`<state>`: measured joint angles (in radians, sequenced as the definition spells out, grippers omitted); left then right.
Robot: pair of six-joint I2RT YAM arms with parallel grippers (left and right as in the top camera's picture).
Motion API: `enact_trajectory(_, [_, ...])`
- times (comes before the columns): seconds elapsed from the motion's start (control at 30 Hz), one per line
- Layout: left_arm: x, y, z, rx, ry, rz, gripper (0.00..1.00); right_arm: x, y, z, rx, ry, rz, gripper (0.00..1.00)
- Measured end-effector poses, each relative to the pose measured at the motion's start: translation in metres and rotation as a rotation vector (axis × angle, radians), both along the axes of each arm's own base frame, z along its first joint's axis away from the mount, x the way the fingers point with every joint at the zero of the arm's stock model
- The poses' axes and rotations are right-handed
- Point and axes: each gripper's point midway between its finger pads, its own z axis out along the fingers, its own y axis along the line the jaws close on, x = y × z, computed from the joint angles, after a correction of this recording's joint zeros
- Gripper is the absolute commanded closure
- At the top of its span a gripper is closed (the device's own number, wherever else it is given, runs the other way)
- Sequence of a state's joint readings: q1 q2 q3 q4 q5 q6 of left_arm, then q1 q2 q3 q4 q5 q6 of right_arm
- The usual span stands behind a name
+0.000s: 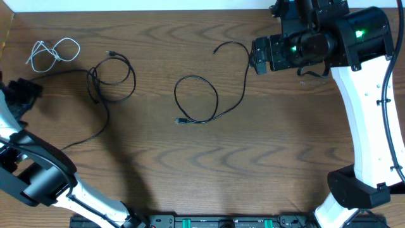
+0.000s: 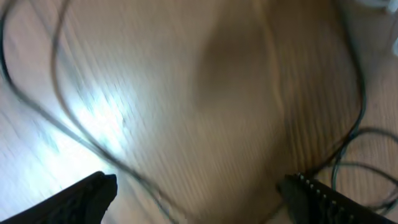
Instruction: Untangle cables
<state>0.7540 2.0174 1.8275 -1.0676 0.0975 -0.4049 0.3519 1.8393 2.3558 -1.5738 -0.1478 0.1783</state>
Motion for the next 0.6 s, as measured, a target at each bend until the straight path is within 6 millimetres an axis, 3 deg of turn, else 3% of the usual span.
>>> enact_trajectory(0.1, [-0.025, -0.011, -0.005, -0.037, 0.110, 0.085, 0.10, -0.001, 0.000, 0.000, 0.001, 0.005, 0.002, 0.01])
enact_trajectory(0.3, [-0.070, -0.007, -0.030, 0.014, 0.300, 0.230, 0.10, -0.005, 0.000, -0.002, 0.000, 0.023, 0.005, 0.01])
enact_trajectory(0.43, [-0.090, -0.004, -0.059, 0.025, 0.342, 0.296, 0.10, -0.006, -0.001, -0.003, -0.002, 0.030, 0.006, 0.01])
enact_trajectory(0.6, [-0.105, 0.014, -0.080, 0.049, 0.318, 0.371, 0.18, -0.007, 0.000, -0.003, -0.001, 0.031, 0.006, 0.01])
